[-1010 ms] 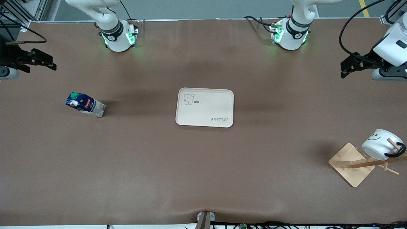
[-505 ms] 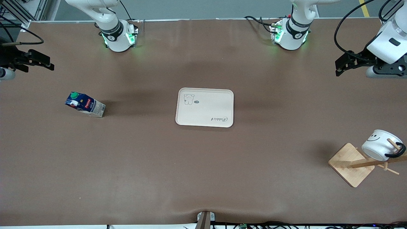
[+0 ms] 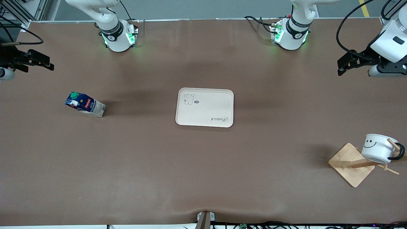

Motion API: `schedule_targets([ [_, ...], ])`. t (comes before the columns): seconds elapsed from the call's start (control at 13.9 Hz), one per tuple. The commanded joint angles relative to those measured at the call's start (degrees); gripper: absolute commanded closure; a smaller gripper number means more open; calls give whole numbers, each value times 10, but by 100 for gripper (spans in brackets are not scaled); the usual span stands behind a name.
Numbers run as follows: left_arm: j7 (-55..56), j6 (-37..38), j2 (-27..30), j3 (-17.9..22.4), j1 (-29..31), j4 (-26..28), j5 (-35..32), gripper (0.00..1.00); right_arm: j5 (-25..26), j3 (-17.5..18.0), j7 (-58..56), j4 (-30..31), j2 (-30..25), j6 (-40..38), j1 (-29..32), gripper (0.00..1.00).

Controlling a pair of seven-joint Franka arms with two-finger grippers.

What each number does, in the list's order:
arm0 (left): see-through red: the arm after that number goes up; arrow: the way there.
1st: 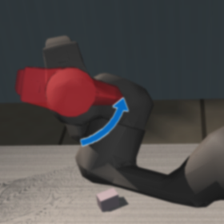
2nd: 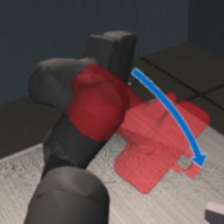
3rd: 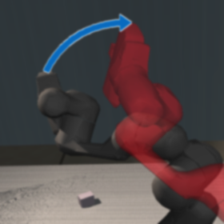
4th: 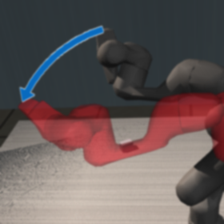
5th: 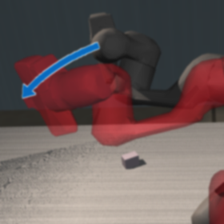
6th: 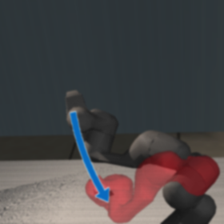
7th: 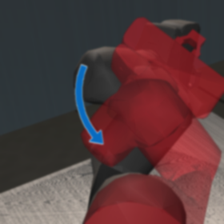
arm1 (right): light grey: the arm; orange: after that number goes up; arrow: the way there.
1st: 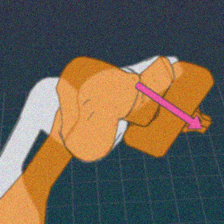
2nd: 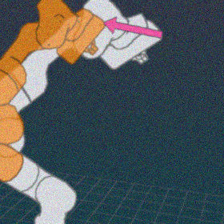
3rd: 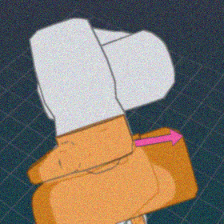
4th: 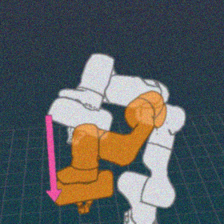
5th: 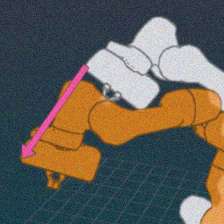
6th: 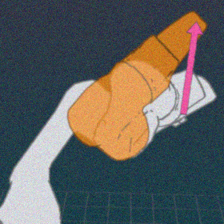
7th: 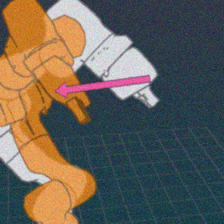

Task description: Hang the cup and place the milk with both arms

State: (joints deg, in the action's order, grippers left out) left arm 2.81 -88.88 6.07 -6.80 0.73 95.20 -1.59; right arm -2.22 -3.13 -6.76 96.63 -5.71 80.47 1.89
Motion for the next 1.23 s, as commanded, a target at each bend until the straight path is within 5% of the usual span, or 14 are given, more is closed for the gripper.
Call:
schedule_targets([
  [0.0,-1,-1,5,-1,10,5,7,0,-10,4,-4,3,-4,0,8,0],
  [1.15,7,32,-17,-1,22,-45,5,0,-15,4,-3,-4,6,-3,17,0],
])
